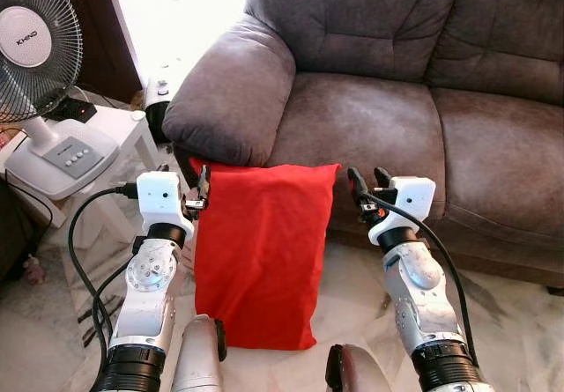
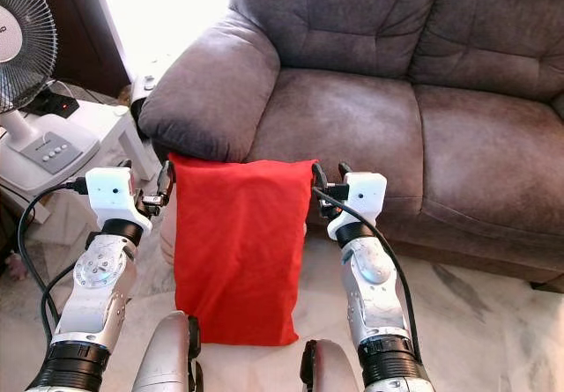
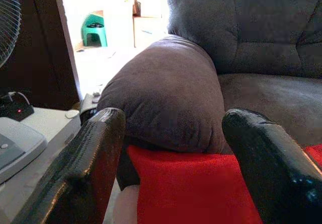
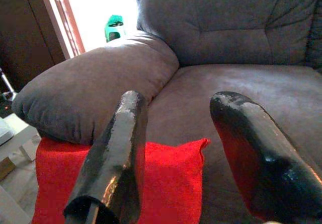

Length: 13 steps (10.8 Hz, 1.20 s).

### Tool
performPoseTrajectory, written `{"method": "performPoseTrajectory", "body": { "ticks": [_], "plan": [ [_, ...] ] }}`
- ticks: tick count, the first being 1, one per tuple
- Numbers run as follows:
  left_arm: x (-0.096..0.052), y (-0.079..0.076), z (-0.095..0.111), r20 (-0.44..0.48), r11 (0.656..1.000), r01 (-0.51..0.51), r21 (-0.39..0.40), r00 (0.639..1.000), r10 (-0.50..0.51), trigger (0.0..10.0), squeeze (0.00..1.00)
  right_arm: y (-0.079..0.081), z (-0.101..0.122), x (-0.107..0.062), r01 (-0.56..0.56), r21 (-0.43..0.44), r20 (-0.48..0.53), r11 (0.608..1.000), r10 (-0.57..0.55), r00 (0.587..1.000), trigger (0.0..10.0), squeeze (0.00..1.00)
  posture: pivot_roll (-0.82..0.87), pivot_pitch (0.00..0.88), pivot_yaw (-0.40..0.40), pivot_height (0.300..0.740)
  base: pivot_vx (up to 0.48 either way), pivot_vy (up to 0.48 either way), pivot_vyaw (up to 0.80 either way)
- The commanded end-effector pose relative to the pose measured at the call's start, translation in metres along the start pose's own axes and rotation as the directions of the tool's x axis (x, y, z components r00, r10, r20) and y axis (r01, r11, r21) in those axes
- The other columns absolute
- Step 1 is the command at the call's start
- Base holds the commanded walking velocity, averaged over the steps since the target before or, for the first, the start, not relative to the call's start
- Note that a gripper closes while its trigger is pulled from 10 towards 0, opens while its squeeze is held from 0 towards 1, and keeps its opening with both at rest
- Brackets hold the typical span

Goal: Move the pillow to the sofa from floor

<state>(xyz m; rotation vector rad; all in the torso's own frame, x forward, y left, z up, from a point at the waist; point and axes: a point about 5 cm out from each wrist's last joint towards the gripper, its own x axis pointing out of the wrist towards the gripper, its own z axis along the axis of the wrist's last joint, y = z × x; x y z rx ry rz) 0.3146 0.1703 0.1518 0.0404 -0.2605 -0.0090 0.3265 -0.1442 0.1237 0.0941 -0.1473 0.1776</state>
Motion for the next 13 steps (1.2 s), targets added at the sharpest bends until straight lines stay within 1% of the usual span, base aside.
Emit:
{"method": "performPoseTrajectory", "body": {
  "ticks": [1, 4, 5, 6, 7, 10, 12, 13],
  "plan": [
    [0.0015, -0.0001, 0.0001, -0.008, 1.000, -0.001, -0.021, 1.000, 0.000, 10.0, 0.00, -0.0014, 0.0001, 0.0019, 0.012, 0.001, -0.012, 1.000, -0.012, 1.000, 10.0, 0.00, 0.08, 0.150, -0.043, 0.612, 0.000, 0.000, 0.00],
    [0.0014, 0.0003, -0.0011, -0.020, 1.000, -0.002, -0.023, 1.000, 0.002, 10.0, 0.00, 0.0008, -0.0012, 0.0020, -0.004, -0.023, -0.025, 1.000, 0.003, 1.000, 10.0, 0.00, 0.08, 0.152, -0.043, 0.612, 0.000, 0.000, 0.00],
    [0.0016, 0.0002, -0.0011, -0.022, 1.000, -0.002, -0.020, 1.000, 0.001, 10.0, 0.00, 0.0034, -0.0008, 0.0026, -0.027, -0.052, -0.025, 0.998, 0.025, 0.999, 10.0, 0.00, 0.08, 0.152, -0.043, 0.612, 0.000, 0.000, 0.00],
    [0.0019, 0.0004, -0.0009, -0.023, 1.000, -0.002, -0.019, 1.000, 0.001, 10.0, 0.00, 0.0063, -0.0016, 0.0027, -0.049, -0.064, -0.036, 0.997, 0.046, 0.998, 10.0, 0.00, 0.08, 0.154, -0.042, 0.612, 0.000, 0.000, 0.78],
    [0.0018, 0.0005, -0.0012, -0.025, 1.000, -0.003, -0.022, 1.000, 0.003, 10.0, 0.00, 0.0051, -0.0020, 0.0022, -0.019, -0.013, -0.024, 1.000, 0.019, 1.000, 10.0, 0.00, 0.08, 0.154, -0.042, 0.612, 0.000, 0.000, 0.00],
    [0.0020, -0.0001, -0.0021, -0.031, 0.999, -0.001, -0.032, 1.000, 0.000, 10.0, 0.00, -0.0007, -0.0015, 0.0022, 0.015, -0.008, -0.025, 1.000, -0.016, 1.000, 10.0, 0.00, 0.08, 0.155, -0.040, 0.612, 0.000, 0.000, 0.00],
    [0.0019, 0.0001, -0.0024, -0.035, 0.999, -0.002, -0.036, 0.999, 0.000, 10.0, 0.00, -0.0024, -0.0017, 0.0029, 0.034, 0.014, -0.028, 0.999, -0.033, 0.999, 10.0, 0.00, 0.08, 0.156, -0.041, 0.612, 0.000, 0.279, 0.00],
    [0.0019, 0.0004, -0.0023, -0.035, 0.999, -0.002, -0.036, 0.999, 0.001, 10.0, 0.00, -0.0019, -0.0021, 0.0037, 0.037, 0.024, -0.033, 0.999, -0.037, 0.999, 10.0, 0.00, 0.08, 0.156, -0.041, 0.612, 0.000, 0.304, -0.53]
  ]
}}
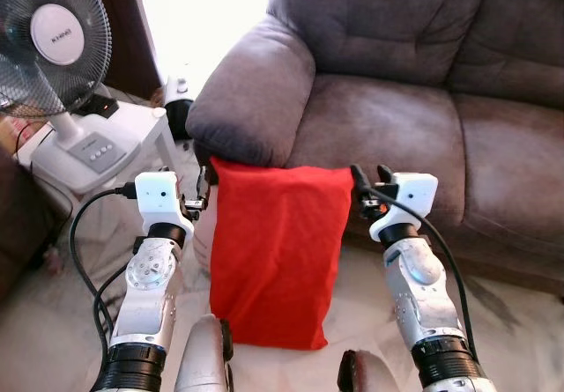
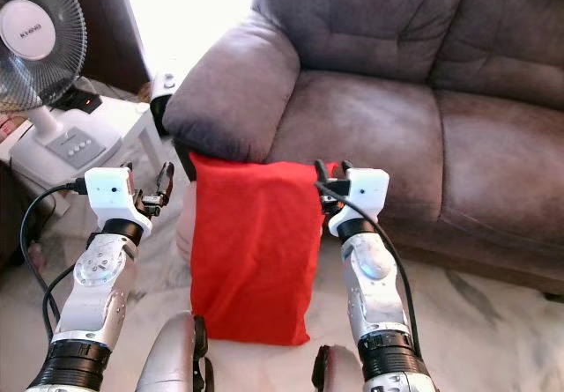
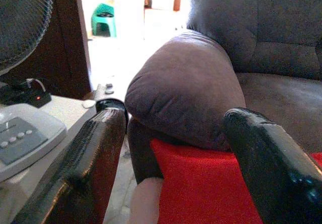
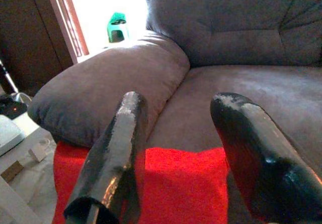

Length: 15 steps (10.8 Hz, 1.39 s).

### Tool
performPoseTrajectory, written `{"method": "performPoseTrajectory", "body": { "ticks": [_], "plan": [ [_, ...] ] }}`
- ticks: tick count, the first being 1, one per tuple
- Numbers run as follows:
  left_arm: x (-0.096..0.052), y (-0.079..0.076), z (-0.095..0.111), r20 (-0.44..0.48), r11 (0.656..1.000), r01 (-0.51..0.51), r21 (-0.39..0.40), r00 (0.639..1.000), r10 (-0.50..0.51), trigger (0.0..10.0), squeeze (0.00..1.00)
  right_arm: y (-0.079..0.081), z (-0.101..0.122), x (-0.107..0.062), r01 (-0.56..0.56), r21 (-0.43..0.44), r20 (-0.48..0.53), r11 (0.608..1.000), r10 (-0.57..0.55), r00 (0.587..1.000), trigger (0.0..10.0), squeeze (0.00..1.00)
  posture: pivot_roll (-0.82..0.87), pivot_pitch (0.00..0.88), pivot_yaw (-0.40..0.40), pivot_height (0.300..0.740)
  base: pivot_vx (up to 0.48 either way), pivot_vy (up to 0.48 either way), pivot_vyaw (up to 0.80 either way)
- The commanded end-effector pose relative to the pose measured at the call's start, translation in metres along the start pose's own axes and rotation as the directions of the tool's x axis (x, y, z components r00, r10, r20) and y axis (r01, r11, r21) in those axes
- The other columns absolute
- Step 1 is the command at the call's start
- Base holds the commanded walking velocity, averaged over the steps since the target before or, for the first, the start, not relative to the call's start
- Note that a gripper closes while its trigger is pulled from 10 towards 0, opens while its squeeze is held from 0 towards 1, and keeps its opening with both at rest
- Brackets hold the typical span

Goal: Move the pillow to the sofa from floor

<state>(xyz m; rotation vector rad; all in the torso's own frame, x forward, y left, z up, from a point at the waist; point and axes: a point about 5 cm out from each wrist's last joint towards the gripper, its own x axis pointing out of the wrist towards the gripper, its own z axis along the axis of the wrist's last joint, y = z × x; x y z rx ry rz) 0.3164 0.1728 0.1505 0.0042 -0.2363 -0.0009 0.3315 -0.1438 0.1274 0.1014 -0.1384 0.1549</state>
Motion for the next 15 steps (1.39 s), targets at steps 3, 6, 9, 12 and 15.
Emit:
{"method": "performPoseTrajectory", "body": {
  "ticks": [3, 6, 9, 12, 15],
  "plan": [
    [0.001, -0.002, 0.000, -0.010, 1.000, 0.014, -0.003, 1.000, -0.014, 10.0, 0.00, -0.001, -0.004, -0.002, 0.009, 0.005, -0.014, 1.000, -0.009, 1.000, 10.0, 0.00, 0.08, 0.157, -0.040, 0.612, 0.000, 0.301, 0.00],
    [0.001, -0.004, 0.002, -0.004, 1.000, 0.024, 0.016, 1.000, -0.024, 10.0, 0.00, -0.001, -0.006, -0.002, 0.019, 0.009, -0.021, 1.000, -0.019, 1.000, 10.0, 0.00, 0.08, 0.157, -0.037, 0.612, 0.000, 0.084, 0.00],
    [0.003, -0.004, 0.003, -0.005, 1.000, 0.017, 0.003, 1.000, -0.017, 10.0, 0.00, -0.002, -0.007, -0.002, 0.025, 0.011, -0.026, 1.000, -0.025, 0.999, 10.0, 0.00, 0.08, 0.156, -0.036, 0.612, 0.000, 0.000, 0.00],
    [0.003, -0.005, 0.005, 0.005, 0.999, 0.027, 0.022, 1.000, -0.027, 10.0, 0.00, -0.001, -0.007, -0.002, 0.024, 0.016, -0.025, 1.000, -0.024, 0.999, 10.0, 0.00, 0.09, 0.156, -0.035, 0.612, 0.000, 0.097, 0.00],
    [0.005, -0.006, 0.010, 0.019, 0.999, 0.036, 0.024, 0.999, -0.036, 10.0, 0.00, -0.001, -0.008, -0.003, 0.025, 0.019, -0.027, 1.000, -0.025, 0.999, 10.0, 0.00, 0.09, 0.155, -0.032, 0.612, 0.000, 0.000, 0.00]
  ]
}}
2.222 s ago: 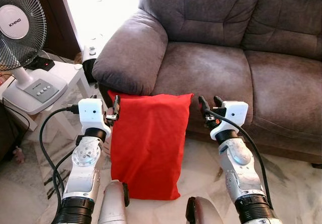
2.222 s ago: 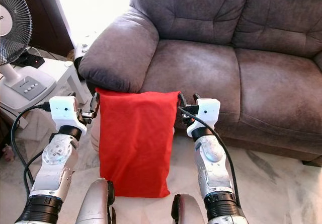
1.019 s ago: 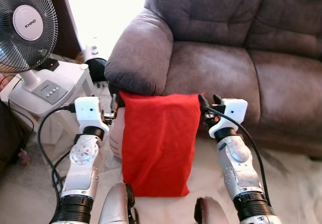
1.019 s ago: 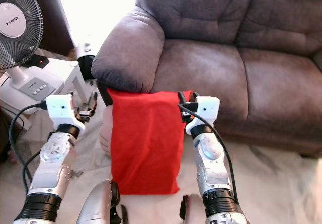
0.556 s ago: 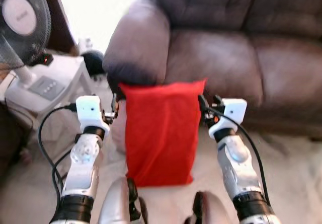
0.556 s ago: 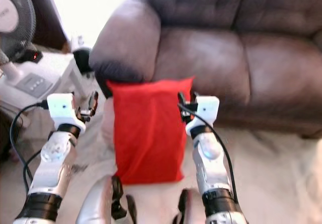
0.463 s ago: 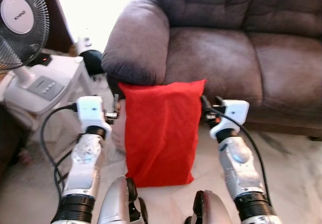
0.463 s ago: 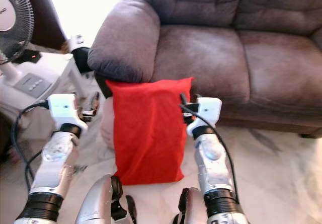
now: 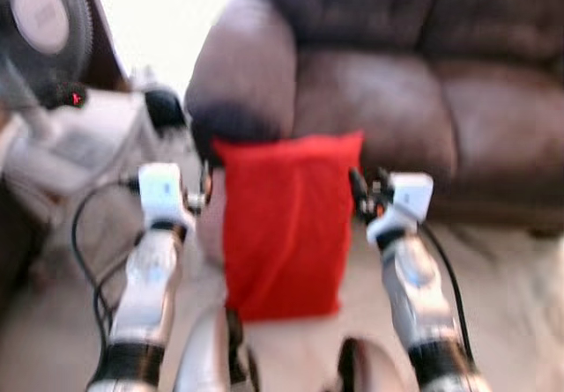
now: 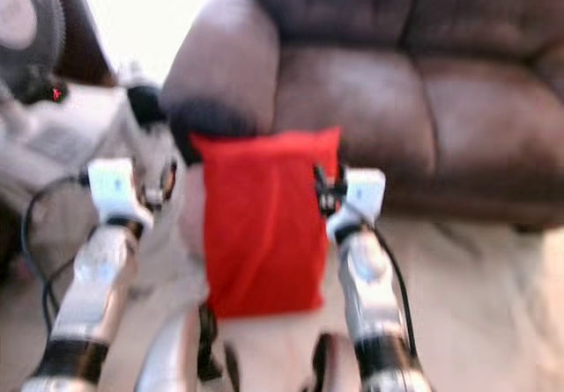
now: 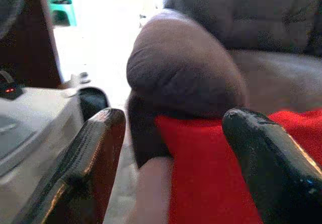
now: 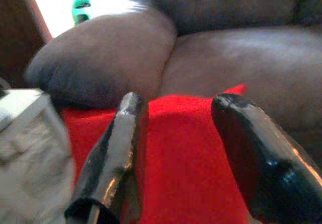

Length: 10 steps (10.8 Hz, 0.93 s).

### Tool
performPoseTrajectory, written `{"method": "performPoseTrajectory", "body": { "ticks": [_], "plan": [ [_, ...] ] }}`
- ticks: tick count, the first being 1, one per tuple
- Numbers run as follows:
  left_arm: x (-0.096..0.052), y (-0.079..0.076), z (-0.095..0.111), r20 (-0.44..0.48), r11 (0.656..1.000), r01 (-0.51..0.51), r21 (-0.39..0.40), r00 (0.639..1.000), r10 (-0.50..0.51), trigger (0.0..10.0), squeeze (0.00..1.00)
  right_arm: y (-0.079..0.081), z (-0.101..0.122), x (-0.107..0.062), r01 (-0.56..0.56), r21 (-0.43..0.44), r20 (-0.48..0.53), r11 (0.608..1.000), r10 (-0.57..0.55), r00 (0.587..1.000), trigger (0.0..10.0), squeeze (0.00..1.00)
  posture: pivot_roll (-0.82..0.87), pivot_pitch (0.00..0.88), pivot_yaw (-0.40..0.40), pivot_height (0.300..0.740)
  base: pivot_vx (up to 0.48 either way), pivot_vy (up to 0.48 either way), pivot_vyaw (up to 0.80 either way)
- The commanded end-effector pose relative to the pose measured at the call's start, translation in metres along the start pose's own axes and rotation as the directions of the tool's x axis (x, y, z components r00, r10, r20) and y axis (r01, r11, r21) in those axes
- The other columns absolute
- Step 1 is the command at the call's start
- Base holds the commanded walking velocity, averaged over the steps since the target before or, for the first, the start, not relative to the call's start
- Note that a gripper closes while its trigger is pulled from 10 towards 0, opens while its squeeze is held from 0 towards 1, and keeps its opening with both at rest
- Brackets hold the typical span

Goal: Move the pillow to the sofa from floor

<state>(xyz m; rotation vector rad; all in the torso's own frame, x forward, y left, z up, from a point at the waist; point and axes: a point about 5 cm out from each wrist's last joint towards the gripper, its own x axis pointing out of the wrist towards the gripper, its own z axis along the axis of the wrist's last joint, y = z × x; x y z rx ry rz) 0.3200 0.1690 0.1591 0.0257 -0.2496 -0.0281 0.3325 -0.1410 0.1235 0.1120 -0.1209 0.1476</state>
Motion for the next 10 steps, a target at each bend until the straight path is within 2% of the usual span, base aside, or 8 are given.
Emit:
{"method": "performPoseTrajectory", "body": {
  "ticks": [1, 10],
  "plan": [
    [-0.0001, -0.0017, 0.0026, 0.005, 1.000, 0.006, 0.005, 1.000, -0.006, 10.0, 0.00, -0.0031, -0.0039, -0.0037, 0.017, 0.010, -0.011, 1.000, -0.017, 1.000, 10.0, 0.00, 0.09, 0.154, -0.030, 0.612, 0.000, 0.000, 0.00],
    [0.0004, -0.0019, 0.0040, 0.005, 1.000, 0.011, 0.007, 1.000, -0.011, 10.0, 0.00, -0.0030, -0.0058, -0.0040, 0.015, 0.021, -0.015, 1.000, -0.015, 1.000, 10.0, 0.00, 0.09, 0.154, -0.029, 0.612, 0.000, 0.000, 0.00]
  ]
}}
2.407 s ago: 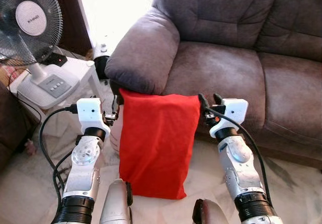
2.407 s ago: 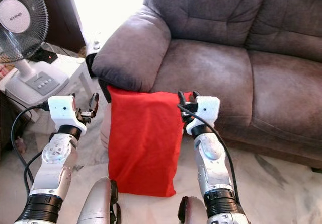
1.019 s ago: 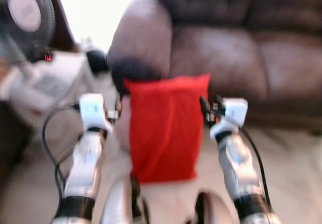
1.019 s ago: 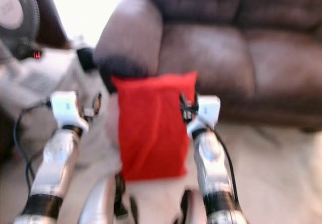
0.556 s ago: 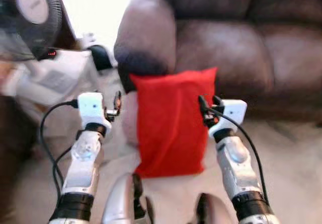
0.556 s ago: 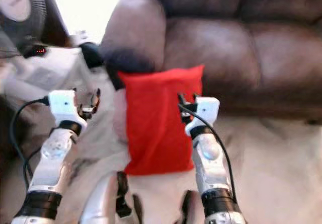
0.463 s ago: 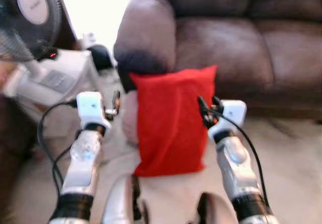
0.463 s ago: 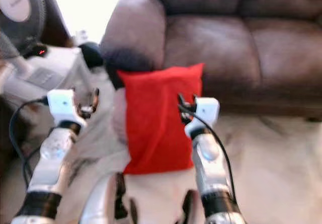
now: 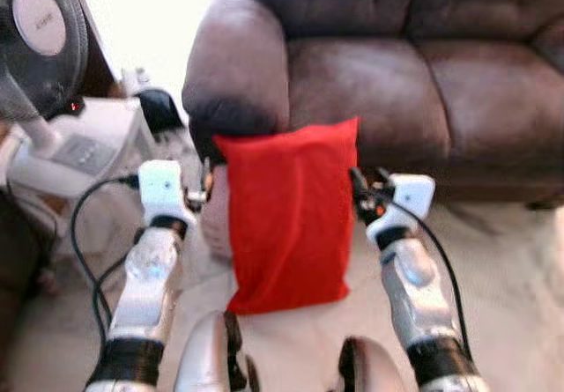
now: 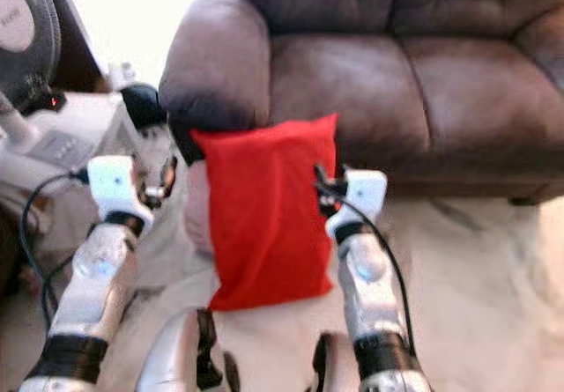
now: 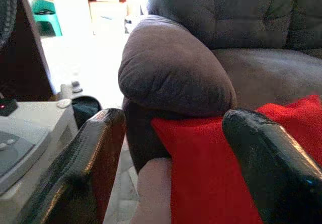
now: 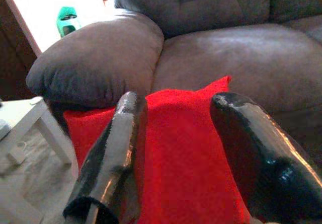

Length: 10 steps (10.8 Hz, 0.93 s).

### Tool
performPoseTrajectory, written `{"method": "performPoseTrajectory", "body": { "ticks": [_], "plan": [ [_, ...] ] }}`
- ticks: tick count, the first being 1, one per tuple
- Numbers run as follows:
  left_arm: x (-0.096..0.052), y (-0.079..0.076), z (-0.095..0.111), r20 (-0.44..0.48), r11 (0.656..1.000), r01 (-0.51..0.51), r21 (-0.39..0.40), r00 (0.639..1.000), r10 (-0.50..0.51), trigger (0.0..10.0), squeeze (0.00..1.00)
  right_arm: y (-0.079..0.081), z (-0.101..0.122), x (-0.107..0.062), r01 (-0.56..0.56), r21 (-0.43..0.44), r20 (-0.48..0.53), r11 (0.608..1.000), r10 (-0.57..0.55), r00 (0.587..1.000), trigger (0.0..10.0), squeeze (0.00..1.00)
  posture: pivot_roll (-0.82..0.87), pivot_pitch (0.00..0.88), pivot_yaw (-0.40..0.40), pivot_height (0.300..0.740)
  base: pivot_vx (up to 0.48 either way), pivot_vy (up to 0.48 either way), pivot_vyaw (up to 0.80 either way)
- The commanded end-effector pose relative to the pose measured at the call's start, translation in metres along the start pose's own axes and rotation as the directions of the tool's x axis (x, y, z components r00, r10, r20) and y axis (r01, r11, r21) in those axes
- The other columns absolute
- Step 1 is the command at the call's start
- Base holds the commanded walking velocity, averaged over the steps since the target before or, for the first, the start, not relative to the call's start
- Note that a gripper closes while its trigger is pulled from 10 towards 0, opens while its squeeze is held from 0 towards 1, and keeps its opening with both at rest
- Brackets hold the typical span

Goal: Move the pillow to the sofa from floor

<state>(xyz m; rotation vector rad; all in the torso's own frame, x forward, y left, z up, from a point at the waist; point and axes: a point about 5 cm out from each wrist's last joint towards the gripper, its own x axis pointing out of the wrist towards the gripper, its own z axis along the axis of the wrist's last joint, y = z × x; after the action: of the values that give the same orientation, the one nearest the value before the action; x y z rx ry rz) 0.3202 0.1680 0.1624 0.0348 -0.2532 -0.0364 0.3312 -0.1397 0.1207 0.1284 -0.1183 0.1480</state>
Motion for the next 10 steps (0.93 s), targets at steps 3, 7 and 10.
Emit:
{"method": "performPoseTrajectory", "body": {
  "ticks": [3, 7, 10],
  "plan": [
    [-0.0007, -0.0013, 0.0004, -0.002, 1.000, 0.000, 0.002, 1.000, 0.000, 10.0, 0.00, 0.0019, -0.0014, -0.0037, -0.049, -0.033, -0.001, 0.998, 0.049, 0.999, 10.0, 0.00, 0.09, 0.155, -0.030, 0.612, 0.000, 0.000, 0.00],
    [-0.0012, -0.0012, -0.0009, -0.007, 1.000, 0.000, 0.000, 1.000, 0.000, 10.0, 0.00, 0.0008, -0.0032, -0.0036, -0.030, 0.006, -0.010, 1.000, 0.030, 1.000, 10.0, 0.00, 0.09, 0.155, -0.030, 0.612, 0.000, 0.000, 0.20],
    [-0.0013, -0.0015, -0.0017, -0.011, 1.000, 0.000, 0.000, 1.000, 0.000, 10.0, 0.00, 0.0032, -0.0029, -0.0044, -0.057, -0.025, -0.009, 0.998, 0.057, 0.998, 10.0, 0.00, 0.09, 0.157, -0.029, 0.612, 0.000, 0.000, 0.00]
  ]
}}
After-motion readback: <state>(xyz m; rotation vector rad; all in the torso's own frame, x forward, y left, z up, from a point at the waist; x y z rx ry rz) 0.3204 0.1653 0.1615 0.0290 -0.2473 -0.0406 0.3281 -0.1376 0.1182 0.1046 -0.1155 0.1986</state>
